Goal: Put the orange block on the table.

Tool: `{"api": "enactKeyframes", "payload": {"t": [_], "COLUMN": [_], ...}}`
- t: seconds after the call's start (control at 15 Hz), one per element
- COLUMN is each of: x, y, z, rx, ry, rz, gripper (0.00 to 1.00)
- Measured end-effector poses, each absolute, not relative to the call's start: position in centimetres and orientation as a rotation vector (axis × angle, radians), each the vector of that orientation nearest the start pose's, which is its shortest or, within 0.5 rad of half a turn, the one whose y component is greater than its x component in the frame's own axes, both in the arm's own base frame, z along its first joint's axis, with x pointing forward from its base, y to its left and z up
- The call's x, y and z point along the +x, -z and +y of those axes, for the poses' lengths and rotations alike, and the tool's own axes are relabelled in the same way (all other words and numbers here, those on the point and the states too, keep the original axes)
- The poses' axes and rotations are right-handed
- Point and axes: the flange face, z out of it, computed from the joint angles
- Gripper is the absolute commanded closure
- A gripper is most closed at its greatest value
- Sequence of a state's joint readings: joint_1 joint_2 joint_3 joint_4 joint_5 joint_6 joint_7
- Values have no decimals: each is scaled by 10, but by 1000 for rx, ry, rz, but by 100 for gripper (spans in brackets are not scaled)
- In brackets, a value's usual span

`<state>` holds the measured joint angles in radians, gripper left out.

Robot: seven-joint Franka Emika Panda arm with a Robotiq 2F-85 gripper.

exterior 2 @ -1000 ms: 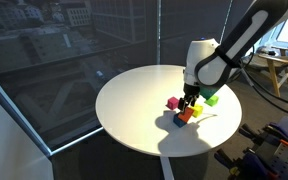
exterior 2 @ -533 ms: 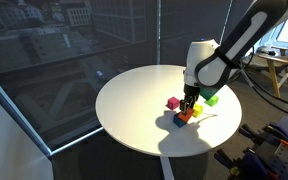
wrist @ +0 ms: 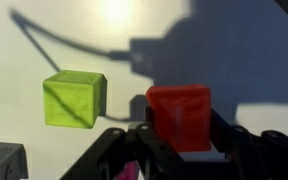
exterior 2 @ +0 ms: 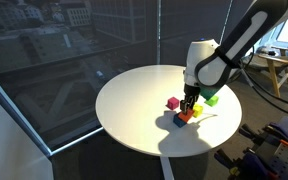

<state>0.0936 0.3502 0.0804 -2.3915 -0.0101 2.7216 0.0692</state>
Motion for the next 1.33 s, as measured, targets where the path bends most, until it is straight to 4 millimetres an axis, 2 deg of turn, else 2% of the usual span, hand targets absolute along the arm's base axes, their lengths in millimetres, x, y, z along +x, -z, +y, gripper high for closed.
{"api": "enactKeyframes", "payload": {"t": [0.67, 1.07, 1.33], "x": [482, 489, 494], "y": [-183, -200, -205], "z": [95, 93, 91], "rx": [-3126, -3138, -3147], "ry": [-164, -121, -98], "rz": [-203, -210, -216], "gripper": [72, 72, 72]}}
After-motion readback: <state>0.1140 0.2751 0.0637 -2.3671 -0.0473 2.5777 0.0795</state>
